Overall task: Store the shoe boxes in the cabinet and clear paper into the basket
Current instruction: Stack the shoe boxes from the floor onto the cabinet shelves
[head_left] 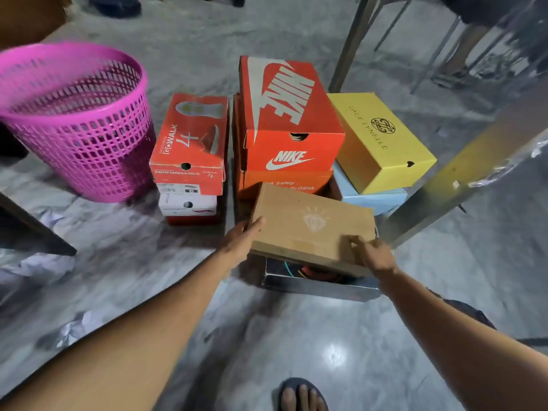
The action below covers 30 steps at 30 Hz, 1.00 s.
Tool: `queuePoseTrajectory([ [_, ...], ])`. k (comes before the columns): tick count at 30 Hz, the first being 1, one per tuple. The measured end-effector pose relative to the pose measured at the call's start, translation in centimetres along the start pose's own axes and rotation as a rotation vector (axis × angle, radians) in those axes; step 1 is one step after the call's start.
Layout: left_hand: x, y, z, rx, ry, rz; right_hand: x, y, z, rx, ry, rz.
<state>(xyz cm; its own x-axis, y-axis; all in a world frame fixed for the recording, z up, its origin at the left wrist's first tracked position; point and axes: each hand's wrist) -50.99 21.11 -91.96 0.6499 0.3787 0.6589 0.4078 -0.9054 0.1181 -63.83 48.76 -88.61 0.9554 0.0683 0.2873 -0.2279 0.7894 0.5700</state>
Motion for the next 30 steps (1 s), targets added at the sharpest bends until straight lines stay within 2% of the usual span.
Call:
queuePoseTrajectory([
  [3, -0.8, 0.2, 1.7, -0.024, 0.000, -0.051, 0.3, -0.6, -0.8, -0.013, 0.041, 0.008],
  [6, 3.5, 2.4, 0.7, 0.022, 0.019, -0.116, 1.0, -0.8, 0.8, -0.041, 0.102, 0.046],
  [9, 6.4, 6.6, 1.1, 0.031, 0.053, -0.114, 3.0, -1.7, 4.2, -0.128, 0.174, 0.169],
  [13, 9.6, 14.0, 3.3, -0.042, 0.018, -0.155, 5.4, -4.5, 7.6, -0.191, 0.199, 0.422],
  [17, 14.6, 20.6, 5.5, 0.024, 0.040, -0.311, 8.4, -10.0, 11.0, -0.172, 0.122, 0.637],
  [23, 21.3, 29.8, 13.0, 0.207, 0.128, -0.515, 15.2, -19.7, 15.5, -0.074, 0.219, 0.915],
  [27, 25.7, 34.7, 17.1, 0.485, 0.176, -0.801, 21.4, -26.2, 19.1, -0.049, 0.324, 1.084],
  [30, 28.8, 37.9, 18.7, 0.617, 0.129, -1.031, 25.4, -31.2, 22.1, -0.052, 0.421, 1.179],
])
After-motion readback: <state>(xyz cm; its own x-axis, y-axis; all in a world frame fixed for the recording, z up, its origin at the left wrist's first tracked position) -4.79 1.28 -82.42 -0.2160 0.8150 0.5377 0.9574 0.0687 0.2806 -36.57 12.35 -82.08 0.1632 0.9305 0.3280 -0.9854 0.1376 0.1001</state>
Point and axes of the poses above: each hand's wrist, its own x-axis away from the middle knuckle, its own y-axis out of the back of the hand, z = x × y, and after that the axes turned 10 degrees about y, right-handed
